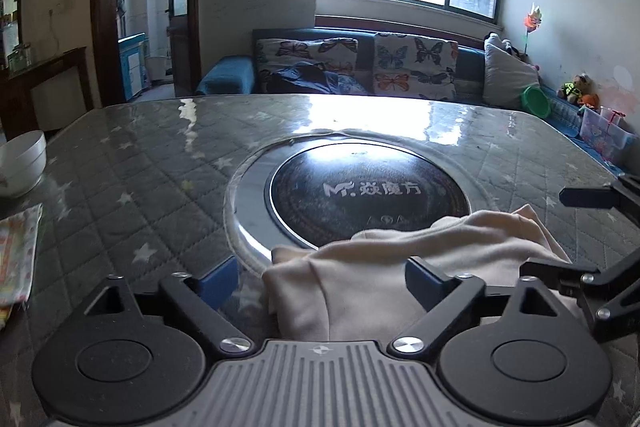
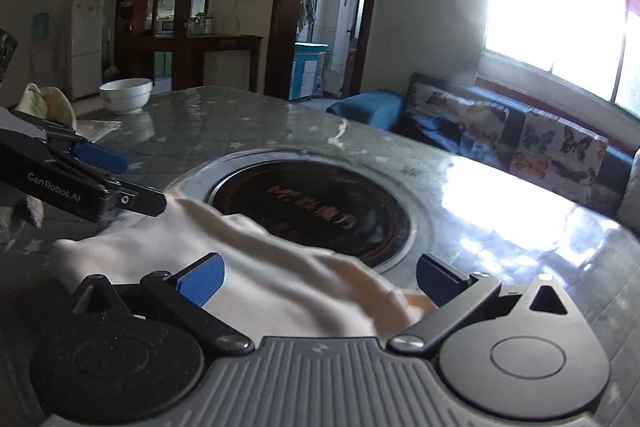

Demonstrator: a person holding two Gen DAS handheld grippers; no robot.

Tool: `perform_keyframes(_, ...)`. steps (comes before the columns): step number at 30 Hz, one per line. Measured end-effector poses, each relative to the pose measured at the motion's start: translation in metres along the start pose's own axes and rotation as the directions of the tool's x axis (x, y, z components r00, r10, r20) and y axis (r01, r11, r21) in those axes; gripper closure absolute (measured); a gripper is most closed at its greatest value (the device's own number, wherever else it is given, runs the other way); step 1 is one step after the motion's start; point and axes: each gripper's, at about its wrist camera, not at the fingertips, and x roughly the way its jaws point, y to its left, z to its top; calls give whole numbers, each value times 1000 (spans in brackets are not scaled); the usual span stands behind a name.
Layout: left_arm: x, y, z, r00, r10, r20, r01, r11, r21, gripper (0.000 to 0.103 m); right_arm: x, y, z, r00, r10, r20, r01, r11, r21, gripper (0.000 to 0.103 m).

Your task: Fold clothes

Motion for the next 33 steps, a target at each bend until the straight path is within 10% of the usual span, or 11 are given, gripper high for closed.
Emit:
perform_keyframes(20, -26, 12, -25, 997, 58, -48, -61, 996, -68, 0, -22, 43, -19, 989, 136, -58, -140, 988, -66, 1)
perform_keyframes(33, -39, 48, -32, 985, 140, -98, -156, 972, -177, 0, -25, 87, -13, 971, 225, -76, -235, 955, -181, 19)
